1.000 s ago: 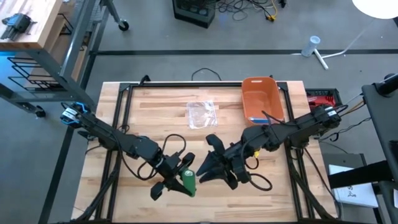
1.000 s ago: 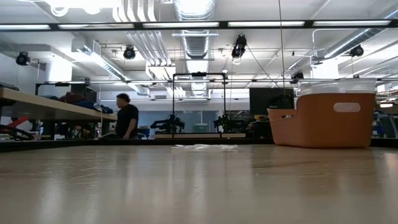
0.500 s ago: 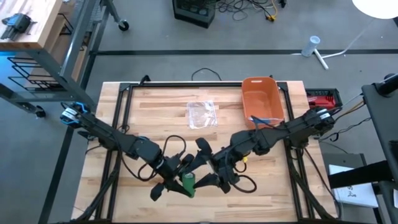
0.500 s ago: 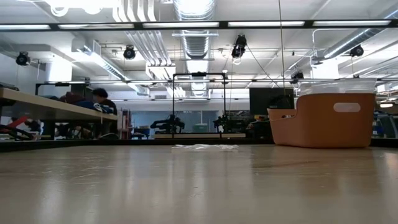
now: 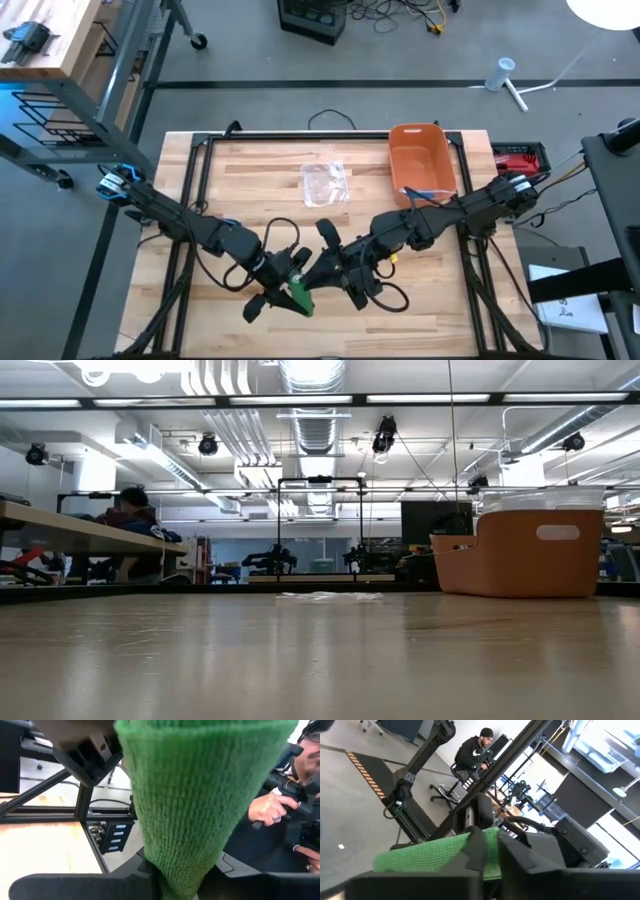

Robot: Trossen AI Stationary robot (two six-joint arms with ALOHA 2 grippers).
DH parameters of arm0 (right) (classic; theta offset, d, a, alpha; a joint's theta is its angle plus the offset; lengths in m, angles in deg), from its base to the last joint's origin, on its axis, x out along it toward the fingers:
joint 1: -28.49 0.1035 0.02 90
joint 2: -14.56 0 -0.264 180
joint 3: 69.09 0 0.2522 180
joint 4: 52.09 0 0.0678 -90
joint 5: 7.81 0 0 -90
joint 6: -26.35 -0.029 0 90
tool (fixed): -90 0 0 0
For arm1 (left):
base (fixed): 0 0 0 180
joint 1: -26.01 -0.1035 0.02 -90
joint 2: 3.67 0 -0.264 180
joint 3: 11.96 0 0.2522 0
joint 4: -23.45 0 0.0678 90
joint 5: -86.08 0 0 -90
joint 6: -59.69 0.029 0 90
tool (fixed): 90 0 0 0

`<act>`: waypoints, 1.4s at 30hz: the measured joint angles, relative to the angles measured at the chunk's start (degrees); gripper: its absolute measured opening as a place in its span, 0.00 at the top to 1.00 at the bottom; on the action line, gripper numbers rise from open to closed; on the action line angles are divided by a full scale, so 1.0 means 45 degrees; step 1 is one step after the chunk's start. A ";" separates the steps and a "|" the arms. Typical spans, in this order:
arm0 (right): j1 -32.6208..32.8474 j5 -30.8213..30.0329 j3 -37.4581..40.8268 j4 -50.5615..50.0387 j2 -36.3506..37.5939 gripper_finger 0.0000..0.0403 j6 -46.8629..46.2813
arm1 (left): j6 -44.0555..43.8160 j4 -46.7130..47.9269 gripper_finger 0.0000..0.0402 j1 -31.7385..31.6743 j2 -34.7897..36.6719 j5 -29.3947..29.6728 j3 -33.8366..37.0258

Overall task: Roll bandage
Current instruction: Roll the green bandage

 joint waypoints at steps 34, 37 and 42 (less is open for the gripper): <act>0.1699 -0.9780 -0.0763 -0.6841 0.2052 0.47 -0.5641 | 0.5425 0.0985 0.81 -0.1302 -0.0583 1.0738 -0.0005; 0.1640 -1.1849 -0.0743 -0.7114 0.1829 0.42 -0.6444 | 0.6066 0.0211 0.81 -0.1575 -0.0920 1.1881 -0.0005; 0.1318 -1.2254 -0.0743 -0.7034 0.1388 0.34 -0.6477 | 0.7397 -0.0918 0.81 -0.1847 -0.1381 1.2195 -0.0005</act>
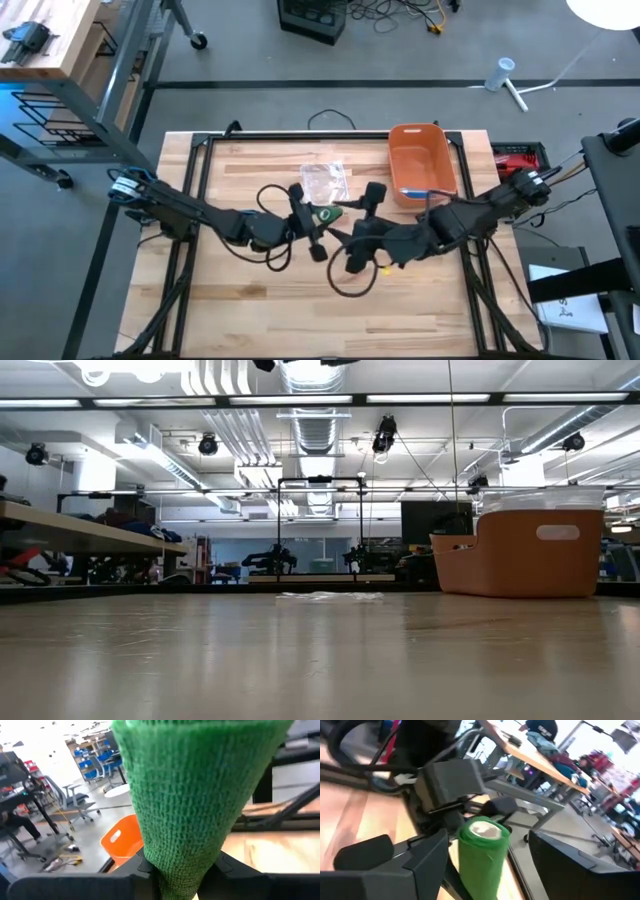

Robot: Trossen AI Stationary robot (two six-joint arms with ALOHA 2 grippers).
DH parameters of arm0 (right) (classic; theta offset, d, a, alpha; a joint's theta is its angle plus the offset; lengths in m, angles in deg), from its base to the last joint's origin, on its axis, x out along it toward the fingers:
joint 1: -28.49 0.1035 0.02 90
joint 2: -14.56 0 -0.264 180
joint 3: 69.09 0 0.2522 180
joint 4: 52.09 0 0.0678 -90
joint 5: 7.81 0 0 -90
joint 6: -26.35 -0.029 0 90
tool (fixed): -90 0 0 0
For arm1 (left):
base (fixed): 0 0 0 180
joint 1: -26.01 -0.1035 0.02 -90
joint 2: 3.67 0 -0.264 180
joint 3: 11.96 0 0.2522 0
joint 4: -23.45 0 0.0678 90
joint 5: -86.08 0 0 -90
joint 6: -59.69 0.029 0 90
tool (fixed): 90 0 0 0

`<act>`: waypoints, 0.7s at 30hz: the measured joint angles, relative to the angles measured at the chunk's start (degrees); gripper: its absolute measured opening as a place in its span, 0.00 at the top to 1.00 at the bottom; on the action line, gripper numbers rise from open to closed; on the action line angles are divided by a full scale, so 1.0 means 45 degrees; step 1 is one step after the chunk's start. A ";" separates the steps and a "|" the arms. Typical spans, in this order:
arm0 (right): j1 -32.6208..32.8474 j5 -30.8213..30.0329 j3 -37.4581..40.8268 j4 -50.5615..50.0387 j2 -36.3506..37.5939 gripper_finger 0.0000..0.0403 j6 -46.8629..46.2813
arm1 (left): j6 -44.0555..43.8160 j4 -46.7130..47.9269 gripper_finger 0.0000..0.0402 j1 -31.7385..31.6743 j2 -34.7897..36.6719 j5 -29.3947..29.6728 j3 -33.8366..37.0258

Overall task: Roll bandage
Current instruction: Roll the green bandage

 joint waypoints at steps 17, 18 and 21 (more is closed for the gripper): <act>-0.0555 0.3053 0.0005 -0.1291 -0.0182 0.54 0.1924 | -0.0053 0.1307 0.81 -0.0198 -0.0120 -0.0343 0.0005; -0.0578 0.3061 0.0005 -0.1407 -0.0209 0.55 0.1922 | -0.0049 0.1378 0.81 -0.0193 -0.0120 -0.0443 0.0005; -0.0628 0.3084 0.0005 -0.1781 -0.0314 0.59 0.1808 | -0.0132 0.1763 0.81 -0.0198 -0.0151 -0.0975 0.0005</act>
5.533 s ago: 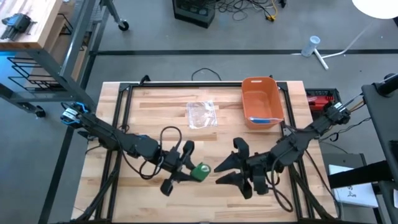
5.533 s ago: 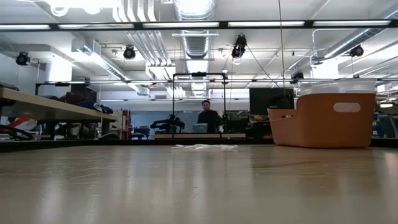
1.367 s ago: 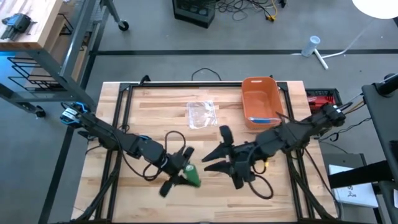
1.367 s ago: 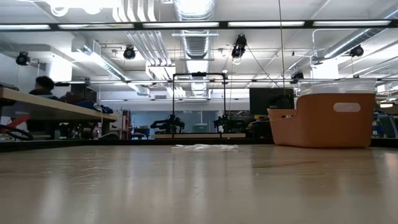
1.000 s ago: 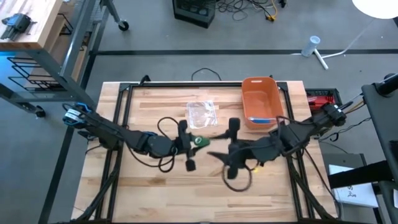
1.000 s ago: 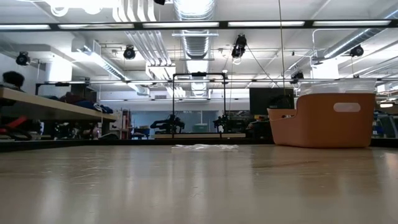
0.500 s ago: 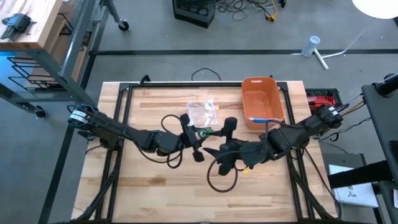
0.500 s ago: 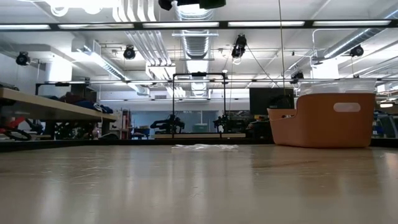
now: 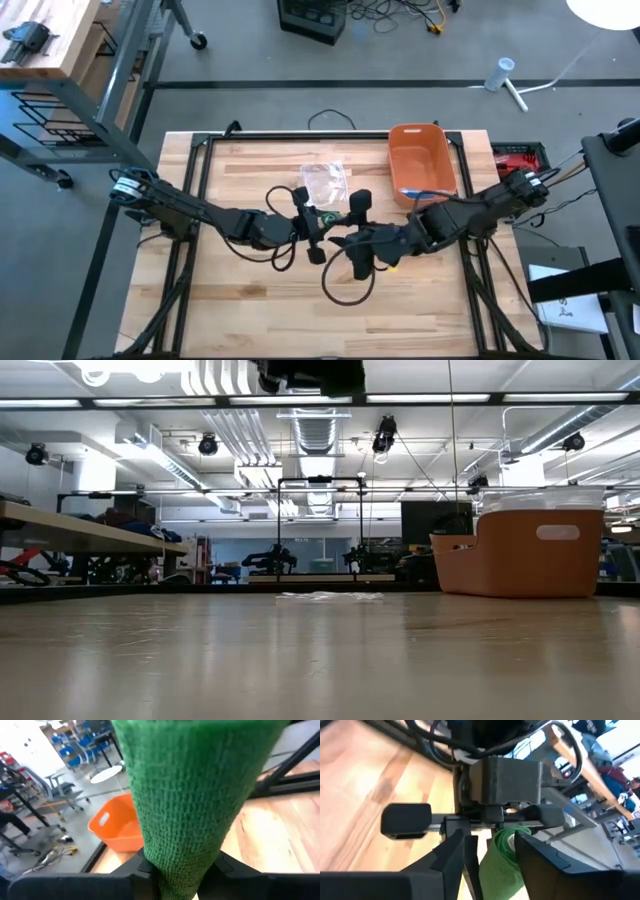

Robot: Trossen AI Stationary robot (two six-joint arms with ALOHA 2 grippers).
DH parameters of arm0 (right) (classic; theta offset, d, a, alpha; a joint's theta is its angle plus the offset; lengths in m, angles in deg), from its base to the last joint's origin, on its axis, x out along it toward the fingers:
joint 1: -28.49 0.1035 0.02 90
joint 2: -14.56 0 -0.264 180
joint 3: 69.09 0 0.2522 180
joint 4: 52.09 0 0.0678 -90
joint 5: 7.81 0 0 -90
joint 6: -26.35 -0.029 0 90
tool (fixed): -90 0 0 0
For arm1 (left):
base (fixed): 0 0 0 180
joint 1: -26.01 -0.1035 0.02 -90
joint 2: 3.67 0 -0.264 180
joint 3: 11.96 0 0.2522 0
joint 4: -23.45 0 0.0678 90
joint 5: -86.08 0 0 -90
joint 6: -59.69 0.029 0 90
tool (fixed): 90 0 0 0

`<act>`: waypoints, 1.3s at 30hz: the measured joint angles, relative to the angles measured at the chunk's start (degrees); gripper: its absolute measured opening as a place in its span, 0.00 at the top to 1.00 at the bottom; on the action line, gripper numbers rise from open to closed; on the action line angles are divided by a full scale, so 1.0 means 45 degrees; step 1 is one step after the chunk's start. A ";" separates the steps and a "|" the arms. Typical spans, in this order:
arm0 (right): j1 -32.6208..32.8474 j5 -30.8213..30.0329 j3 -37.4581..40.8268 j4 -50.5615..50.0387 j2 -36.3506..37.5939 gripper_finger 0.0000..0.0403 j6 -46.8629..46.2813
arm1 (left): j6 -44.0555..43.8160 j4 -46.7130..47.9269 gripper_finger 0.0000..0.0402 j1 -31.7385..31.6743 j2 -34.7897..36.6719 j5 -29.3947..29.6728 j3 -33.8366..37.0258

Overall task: Roll bandage
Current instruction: Roll the green bandage

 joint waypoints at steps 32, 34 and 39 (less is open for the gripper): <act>-0.0306 0.0998 -0.0005 -0.5099 -0.0004 0.71 -0.8180 | -0.2421 0.9718 0.81 0.0053 -0.3520 0.0690 -0.6339; -0.0306 0.0993 -0.0005 -0.5094 -0.0004 0.75 -0.8223 | -0.2605 0.9719 0.81 0.0069 -0.3518 0.0678 -0.6339; -0.0306 0.1120 -0.0005 -0.4948 -0.0004 0.94 -0.8398 | -0.2628 0.9745 0.81 0.0299 -0.3472 0.0688 -0.6339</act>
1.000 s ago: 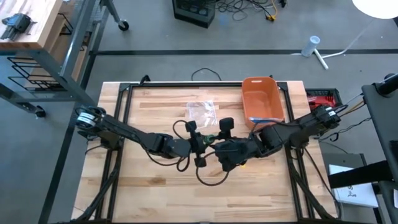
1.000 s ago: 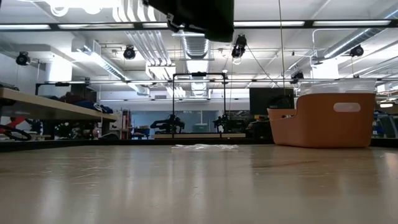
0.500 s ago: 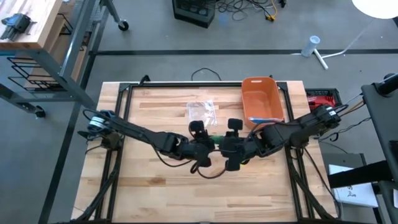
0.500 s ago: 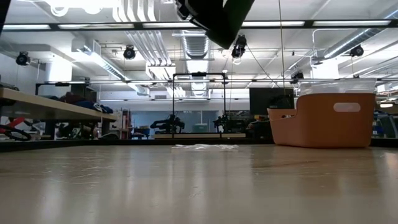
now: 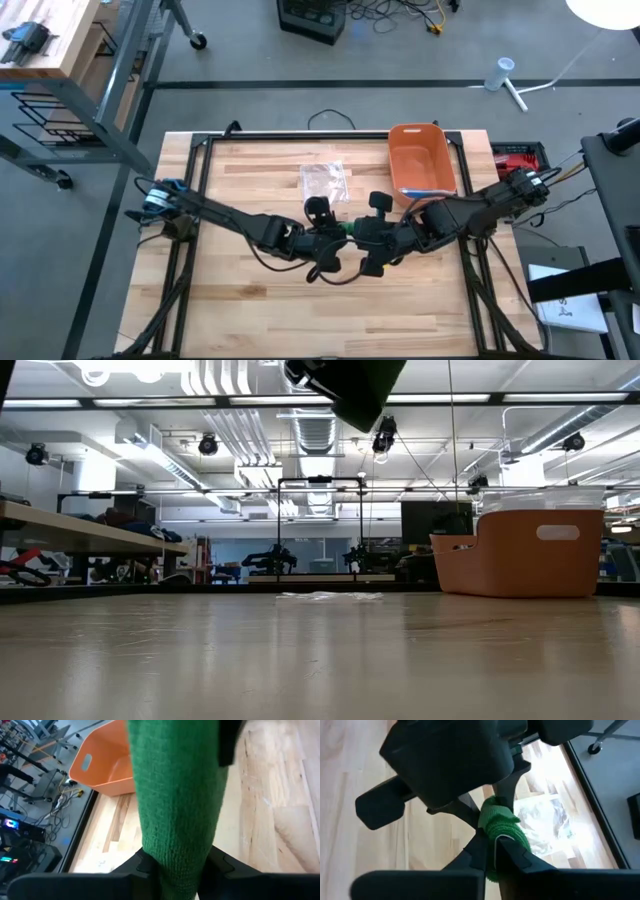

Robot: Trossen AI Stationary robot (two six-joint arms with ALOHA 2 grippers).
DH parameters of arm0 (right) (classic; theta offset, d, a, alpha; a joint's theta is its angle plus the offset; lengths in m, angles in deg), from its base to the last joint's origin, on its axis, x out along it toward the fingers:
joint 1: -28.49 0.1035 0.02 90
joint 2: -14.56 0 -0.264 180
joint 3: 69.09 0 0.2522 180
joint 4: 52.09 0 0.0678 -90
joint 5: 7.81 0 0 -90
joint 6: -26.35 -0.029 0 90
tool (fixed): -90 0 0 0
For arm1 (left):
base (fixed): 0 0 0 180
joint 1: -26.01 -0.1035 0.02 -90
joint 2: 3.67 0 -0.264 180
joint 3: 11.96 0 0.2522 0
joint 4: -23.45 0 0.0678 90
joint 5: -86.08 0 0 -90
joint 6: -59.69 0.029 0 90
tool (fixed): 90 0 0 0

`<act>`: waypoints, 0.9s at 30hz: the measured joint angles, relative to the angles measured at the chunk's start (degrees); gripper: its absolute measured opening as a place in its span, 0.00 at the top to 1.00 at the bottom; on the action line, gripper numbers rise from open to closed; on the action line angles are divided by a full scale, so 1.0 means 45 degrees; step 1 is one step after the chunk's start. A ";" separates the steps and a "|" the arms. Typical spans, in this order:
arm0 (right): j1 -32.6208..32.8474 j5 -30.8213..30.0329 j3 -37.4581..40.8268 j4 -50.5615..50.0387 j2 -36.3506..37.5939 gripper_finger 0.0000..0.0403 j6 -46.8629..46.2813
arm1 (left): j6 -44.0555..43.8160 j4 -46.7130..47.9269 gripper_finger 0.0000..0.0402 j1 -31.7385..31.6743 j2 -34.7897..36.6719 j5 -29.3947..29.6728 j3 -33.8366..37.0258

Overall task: Roll bandage
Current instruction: Roll the green bandage

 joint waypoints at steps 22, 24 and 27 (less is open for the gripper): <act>0.0953 0.0632 0.0034 -0.0926 0.1295 0.99 0.3730 | -0.2187 -0.2613 0.37 0.0896 0.2305 -0.1479 0.3698; 0.0967 0.0650 0.0034 -0.0914 0.1307 0.99 0.3975 | -0.2032 -0.4952 0.35 0.0888 0.2386 -0.1713 0.4621; 0.0967 0.0769 0.0034 -0.0944 0.1339 0.99 0.4199 | -0.1678 -0.8303 0.32 0.0886 0.2391 -0.1682 0.5708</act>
